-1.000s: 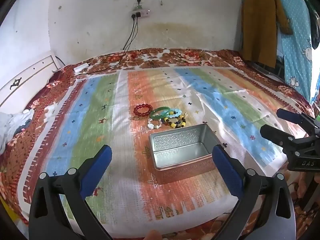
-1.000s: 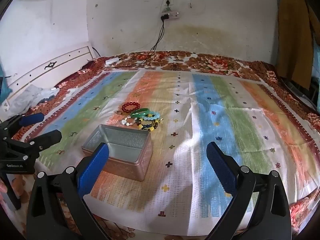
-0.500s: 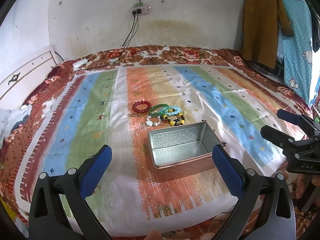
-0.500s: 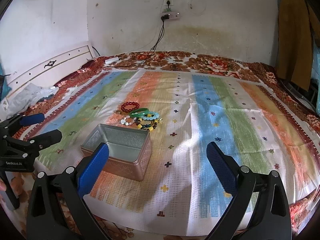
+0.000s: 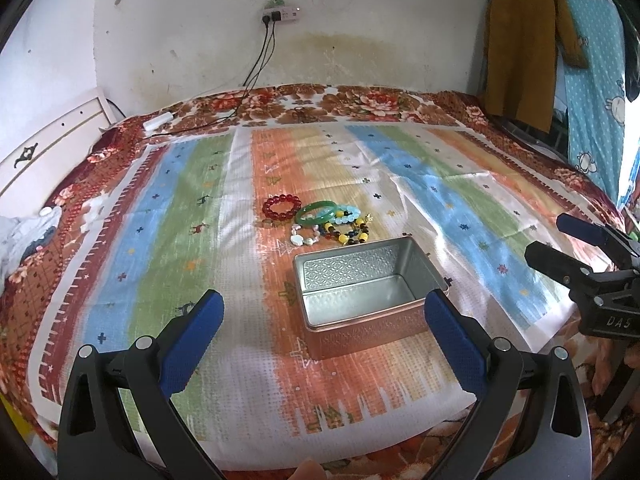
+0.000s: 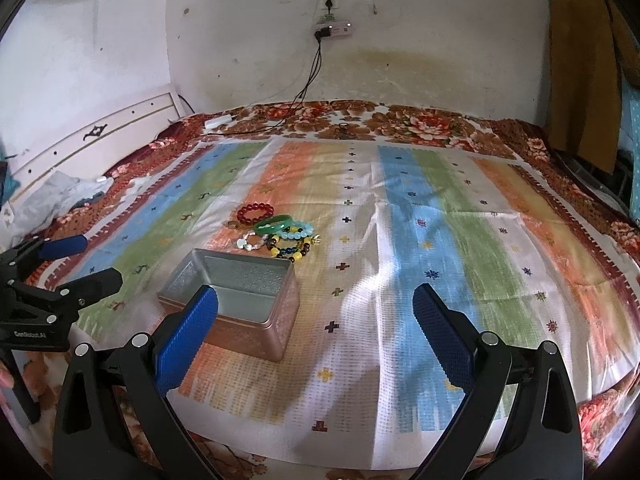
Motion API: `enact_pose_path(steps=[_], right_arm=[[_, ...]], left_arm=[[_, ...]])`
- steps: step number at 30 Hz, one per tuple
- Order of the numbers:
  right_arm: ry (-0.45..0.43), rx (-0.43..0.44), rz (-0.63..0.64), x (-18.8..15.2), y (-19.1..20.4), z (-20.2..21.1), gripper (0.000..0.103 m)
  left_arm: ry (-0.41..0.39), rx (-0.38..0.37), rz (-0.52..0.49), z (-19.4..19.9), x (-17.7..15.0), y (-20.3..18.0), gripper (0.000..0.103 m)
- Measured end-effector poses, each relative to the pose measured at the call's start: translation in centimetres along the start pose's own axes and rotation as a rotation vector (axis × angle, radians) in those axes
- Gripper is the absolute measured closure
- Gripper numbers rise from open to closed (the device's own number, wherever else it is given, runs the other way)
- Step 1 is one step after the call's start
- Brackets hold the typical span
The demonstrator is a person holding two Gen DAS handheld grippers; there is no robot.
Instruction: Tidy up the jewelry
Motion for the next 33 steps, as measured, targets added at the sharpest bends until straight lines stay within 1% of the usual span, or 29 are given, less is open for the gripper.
enact_pose_path(steps=[5, 17, 19, 24, 29, 33], right_arm=[[0.002, 0.004, 0.023, -0.2, 0.5, -0.1, 0.004], [0.011, 0.014, 0.021, -0.3, 0.7, -0.4, 0.004], [0.015, 0.015, 0.017, -0.3, 0.7, -0.5, 0.004], [0.028, 0.023, 0.007, -0.2, 0.8, -0.9, 0.004], [0.046, 0.026, -0.007, -0.1, 0.8, -1.5, 0.004], [0.051, 0.023, -0.013, 0.6, 0.6, -2.4, 0.004]], left_arm=[[0.0, 0.002, 0.004, -0.1, 0.0, 0.0, 0.005], [0.002, 0.003, 0.003, -0.2, -0.1, 0.1, 0.005], [-0.012, 0.025, 0.008, -0.1, 0.0, 0.4, 0.005], [-0.015, 0.041, 0.027, -0.3, 0.2, 1.1, 0.005], [-0.008, 0.035, 0.038, -1.0, 0.9, 1.5, 0.005], [-0.007, 0.03, 0.027, -1.6, 1.8, 1.6, 0.005]])
Point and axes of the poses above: each gripper's, at about its wrist camera, not at the fingertips, and z roughly against the way its jaws point, y to its left, x to its top, the point moved 10 cm from there along -z, roughly the way its jaws point, and after that the axes turned 8 degrees about -x, right-handed, at the moved point
